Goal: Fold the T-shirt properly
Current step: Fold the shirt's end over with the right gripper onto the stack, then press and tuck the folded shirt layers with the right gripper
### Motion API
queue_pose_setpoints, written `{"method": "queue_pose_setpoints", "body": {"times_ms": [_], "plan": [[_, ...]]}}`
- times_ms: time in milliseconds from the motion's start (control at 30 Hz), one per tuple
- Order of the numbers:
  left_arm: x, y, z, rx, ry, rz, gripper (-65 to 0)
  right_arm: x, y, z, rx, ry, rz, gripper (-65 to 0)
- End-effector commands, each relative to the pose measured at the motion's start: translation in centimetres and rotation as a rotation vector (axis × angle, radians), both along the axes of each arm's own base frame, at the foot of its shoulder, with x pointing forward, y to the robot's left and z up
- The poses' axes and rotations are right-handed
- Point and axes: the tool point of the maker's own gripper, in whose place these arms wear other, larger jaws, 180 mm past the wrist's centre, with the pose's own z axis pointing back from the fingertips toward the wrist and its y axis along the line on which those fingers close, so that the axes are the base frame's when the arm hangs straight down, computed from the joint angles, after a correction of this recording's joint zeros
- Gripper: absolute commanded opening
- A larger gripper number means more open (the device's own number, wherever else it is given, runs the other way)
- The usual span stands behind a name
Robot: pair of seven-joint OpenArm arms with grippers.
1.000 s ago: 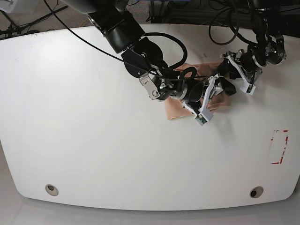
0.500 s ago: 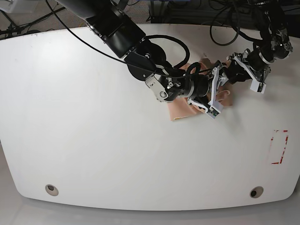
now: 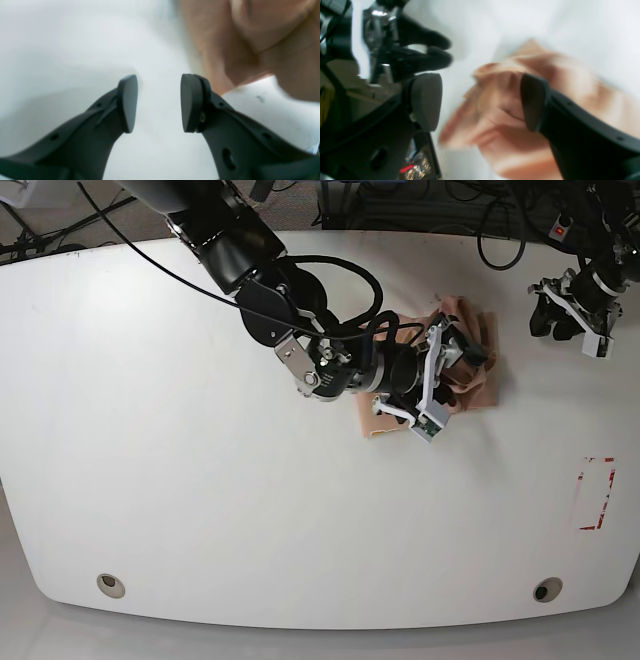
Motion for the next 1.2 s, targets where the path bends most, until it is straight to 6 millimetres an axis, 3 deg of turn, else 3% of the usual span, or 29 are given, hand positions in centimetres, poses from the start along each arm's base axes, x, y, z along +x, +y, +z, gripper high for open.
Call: {"method": "queue_pose_setpoints", "body": {"times_ms": [0,400,500,733,867,1067,1167], "plan": [[0.2,1.6,1.5,0.038,-0.034,0.002,-39.3,0.5,0.7,1.9,0.045,-0.032,0.007,-18.2],[-1.2,4.6,2.4,0.105,-0.015,0.038,-39.3,0.3,-0.3,0.9,0.016,0.001,-0.025,-18.2],[-1.8,5.2,2.2,0.11,-0.003,0.052,-39.3,-0.5,0.3,1.7,0.022,-0.03,0.007,-18.2],[-2.5,5.7,2.2,0.126,0.017,0.053,-39.3,-1.1,1.0,1.0,-0.058,-0.099,0.044,-18.2],[-2.7,5.7,2.1,0.127,0.022,0.051,-39.3,-2.2,1.0,-0.1,-0.072,-0.074,0.055,-18.2],[-3.1,5.8,1.9,0.128,0.033,0.054,-39.3,-2.3,0.2,-4.3,-0.168,-0.028,0.036,-18.2],[-3.3,5.7,1.8,0.127,0.038,0.052,-39.3,-1.8,0.3,-4.2,-0.151,-0.049,0.017,-18.2]]}}
